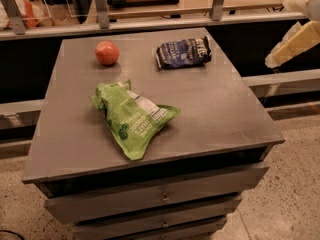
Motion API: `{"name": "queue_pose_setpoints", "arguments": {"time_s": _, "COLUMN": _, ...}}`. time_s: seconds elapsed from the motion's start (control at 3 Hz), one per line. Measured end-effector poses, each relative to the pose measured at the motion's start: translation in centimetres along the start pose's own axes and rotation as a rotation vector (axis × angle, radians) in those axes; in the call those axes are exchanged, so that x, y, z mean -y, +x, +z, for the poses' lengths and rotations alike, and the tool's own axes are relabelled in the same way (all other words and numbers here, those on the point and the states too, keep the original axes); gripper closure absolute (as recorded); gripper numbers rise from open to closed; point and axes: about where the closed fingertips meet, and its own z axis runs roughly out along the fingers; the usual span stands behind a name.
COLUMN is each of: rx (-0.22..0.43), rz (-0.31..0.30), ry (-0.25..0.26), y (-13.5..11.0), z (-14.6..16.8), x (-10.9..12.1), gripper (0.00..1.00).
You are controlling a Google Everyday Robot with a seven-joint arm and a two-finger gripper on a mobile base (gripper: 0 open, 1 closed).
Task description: Move blue chip bag near apple
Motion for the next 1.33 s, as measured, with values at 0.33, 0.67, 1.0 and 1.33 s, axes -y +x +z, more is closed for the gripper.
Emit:
{"name": "queue_pose_setpoints", "arguments": {"time_s": 0.33, "rx": 0.036, "rz": 0.107, "ry": 0.077, "y": -0.4, "z": 2.2, "x": 2.3, "gripper": 0.00}}
{"name": "queue_pose_setpoints", "arguments": {"time_s": 0.67, "rx": 0.017, "rz": 0.187, "ry": 0.115, "y": -1.2, "z": 5.2, "x": 1.8, "gripper": 0.00}}
{"name": "queue_pose_setpoints", "arguments": {"time_s": 1.0, "rx": 0.011, "rz": 0.271, "ry": 0.076, "y": -0.8, "z": 8.9, "x": 0.0, "gripper": 0.00}}
{"name": "queue_pose_setpoints", "arguments": {"time_s": 1.33, "rx": 0.069, "rz": 0.289, "ry": 0.071, "y": -2.0, "z": 10.5, "x": -0.9, "gripper": 0.00}}
